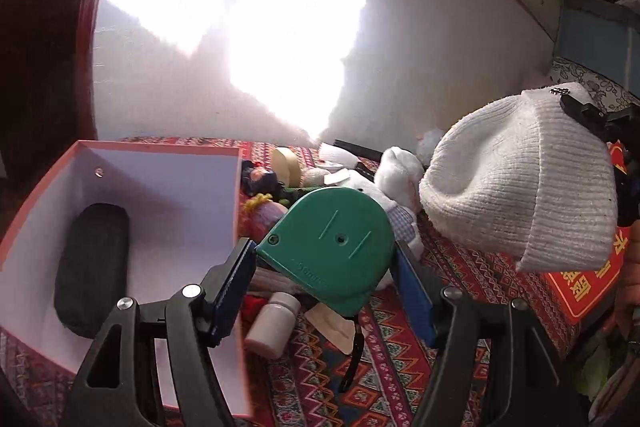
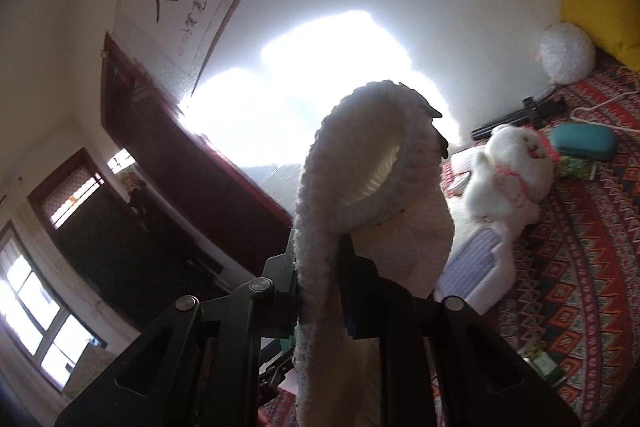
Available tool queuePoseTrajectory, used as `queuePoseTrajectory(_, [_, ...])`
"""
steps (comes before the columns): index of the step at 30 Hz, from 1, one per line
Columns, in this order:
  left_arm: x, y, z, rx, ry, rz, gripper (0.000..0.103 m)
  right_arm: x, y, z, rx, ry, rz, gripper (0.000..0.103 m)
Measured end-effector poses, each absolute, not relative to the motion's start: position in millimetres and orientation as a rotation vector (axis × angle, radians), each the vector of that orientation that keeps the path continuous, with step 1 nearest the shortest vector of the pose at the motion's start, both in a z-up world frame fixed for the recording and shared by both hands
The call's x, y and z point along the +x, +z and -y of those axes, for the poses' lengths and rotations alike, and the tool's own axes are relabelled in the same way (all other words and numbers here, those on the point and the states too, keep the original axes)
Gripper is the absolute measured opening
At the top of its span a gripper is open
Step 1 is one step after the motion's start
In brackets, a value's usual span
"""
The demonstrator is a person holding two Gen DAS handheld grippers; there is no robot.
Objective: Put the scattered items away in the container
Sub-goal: 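Drop the beanie into the pink box with the right gripper while the left drops the green tape measure in, then move the right gripper to the green snack packet while the left moves to the white pill bottle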
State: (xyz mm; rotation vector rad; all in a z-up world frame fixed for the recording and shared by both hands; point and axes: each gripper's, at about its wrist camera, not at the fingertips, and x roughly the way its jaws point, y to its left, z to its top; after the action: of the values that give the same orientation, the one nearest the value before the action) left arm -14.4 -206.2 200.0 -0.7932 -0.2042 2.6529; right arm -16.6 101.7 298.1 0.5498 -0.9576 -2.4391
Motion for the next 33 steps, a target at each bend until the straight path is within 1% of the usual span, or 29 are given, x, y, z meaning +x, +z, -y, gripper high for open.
queuePoseTrajectory(5, [-22,209,282,-0.777,2.908,0.215,0.067,-62,309,-14,0.584,-2.271,0.851,0.015])
queuePoseTrajectory(8, [-32,203,323,-0.827,2.989,0.29,0.067,-90,311,35,0.593,-2.204,0.798,0.015])
queuePoseTrajectory(9, [-35,200,332,-0.848,3.0,0.316,0.068,-100,308,49,0.596,-2.184,0.792,0.015])
queuePoseTrajectory(11, [-42,190,341,-0.902,3.019,0.31,0.067,-124,294,72,0.613,-2.129,0.81,0.016])
queuePoseTrajectory(12, [-47,185,342,-0.941,3.026,0.289,0.069,-139,281,82,0.646,-2.102,0.833,0.018])
queuePoseTrajectory(13, [-52,180,341,-0.981,3.033,0.26,0.074,-155,265,91,0.706,-2.094,0.847,0.02])
queuePoseTrajectory(15, [-58,173,338,-1.039,3.062,0.18,0.078,-186,229,104,0.948,-2.199,0.799,0.062])
queuePoseTrajectory(16, [-60,170,336,-1.065,3.084,0.139,0.078,-194,213,104,1.105,-2.299,0.752,0.097])
queuePoseTrajectory(17, [-61,169,336,-1.084,3.102,0.117,0.078,-193,201,98,1.204,-2.405,0.702,0.094])
queuePoseTrajectory(19, [-60,170,338,-1.09,3.122,0.13,0.078,-177,199,80,1.138,-2.538,0.629,0.094])
queuePoseTrajectory(21, [-57,171,343,-1.087,3.124,0.201,0.078,-155,205,59,1.052,-2.61,0.582,0.094])
queuePoseTrajectory(24, [-52,173,337,-1.081,3.048,0.333,0.078,-128,213,23,0.99,-2.635,0.575,0.094])
queuePoseTrajectory(27, [-54,176,314,-1.067,2.971,0.365,0.078,-105,214,-21,0.969,-2.647,0.652,0.094])
queuePoseTrajectory(33, [-51,190,230,-1.018,2.856,0.232,0.078,-61,202,-124,0.982,-2.732,0.898,0.096])
